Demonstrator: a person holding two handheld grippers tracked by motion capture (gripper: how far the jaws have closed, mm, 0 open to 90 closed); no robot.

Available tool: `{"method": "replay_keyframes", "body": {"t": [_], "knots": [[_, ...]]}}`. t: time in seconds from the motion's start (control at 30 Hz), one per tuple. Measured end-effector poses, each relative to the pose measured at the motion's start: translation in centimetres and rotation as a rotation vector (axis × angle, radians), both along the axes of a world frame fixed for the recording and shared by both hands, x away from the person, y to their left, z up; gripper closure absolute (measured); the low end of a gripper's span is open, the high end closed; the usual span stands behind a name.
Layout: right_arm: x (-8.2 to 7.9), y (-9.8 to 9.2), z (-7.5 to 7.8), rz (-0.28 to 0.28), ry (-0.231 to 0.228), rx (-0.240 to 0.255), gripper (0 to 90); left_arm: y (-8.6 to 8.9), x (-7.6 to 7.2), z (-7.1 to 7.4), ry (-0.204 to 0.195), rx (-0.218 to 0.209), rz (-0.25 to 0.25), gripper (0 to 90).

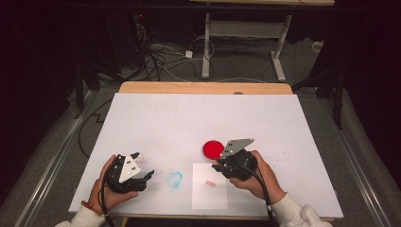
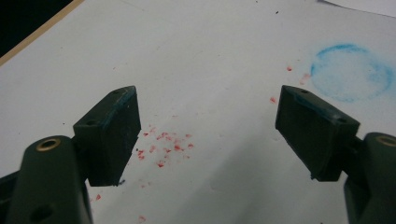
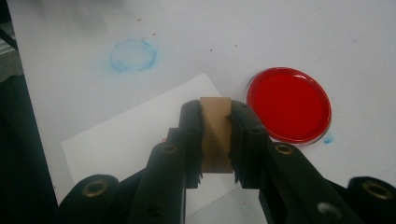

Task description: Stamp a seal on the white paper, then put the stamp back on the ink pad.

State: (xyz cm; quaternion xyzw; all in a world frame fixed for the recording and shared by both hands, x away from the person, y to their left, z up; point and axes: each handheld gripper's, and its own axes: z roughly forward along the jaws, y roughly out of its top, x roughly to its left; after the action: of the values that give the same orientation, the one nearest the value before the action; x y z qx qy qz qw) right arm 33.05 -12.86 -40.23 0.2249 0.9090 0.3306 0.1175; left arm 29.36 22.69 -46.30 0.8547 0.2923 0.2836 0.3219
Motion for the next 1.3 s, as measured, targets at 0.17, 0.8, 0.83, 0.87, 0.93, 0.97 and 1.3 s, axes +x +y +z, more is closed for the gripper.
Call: {"method": "replay_keyframes", "body": {"t": [0.17,0.8,0.83,0.87,0.93,0.97,1.3], "knots": [[0.0,-0.4,0.4,-0.012,-0.013,0.01,76.5,-0.1,0.0,0.0,0.0,0.001,-0.003,21.5],[0.7,-1.0,1.4,-0.044,-0.041,0.024,76.4,-0.1,-0.1,0.0,0.001,0.001,-0.003,21.4],[0.7,-1.0,1.4,-0.043,-0.042,0.024,76.5,-0.1,-0.1,0.0,0.001,0.0,-0.005,21.4],[0.7,-0.9,1.4,-0.043,-0.043,0.023,76.4,0.0,-0.1,0.0,0.0,-0.002,-0.005,21.5],[0.8,-0.8,1.5,-0.041,-0.045,0.022,76.5,0.0,-0.1,0.0,0.003,-0.001,-0.002,21.5],[0.8,-0.8,1.5,-0.041,-0.047,0.024,76.4,0.0,-0.1,0.0,0.003,-0.002,-0.002,21.4],[1.8,-0.2,1.7,-0.053,-0.061,0.022,76.4,0.0,-0.2,0.1,-0.001,0.003,0.012,21.5]]}}
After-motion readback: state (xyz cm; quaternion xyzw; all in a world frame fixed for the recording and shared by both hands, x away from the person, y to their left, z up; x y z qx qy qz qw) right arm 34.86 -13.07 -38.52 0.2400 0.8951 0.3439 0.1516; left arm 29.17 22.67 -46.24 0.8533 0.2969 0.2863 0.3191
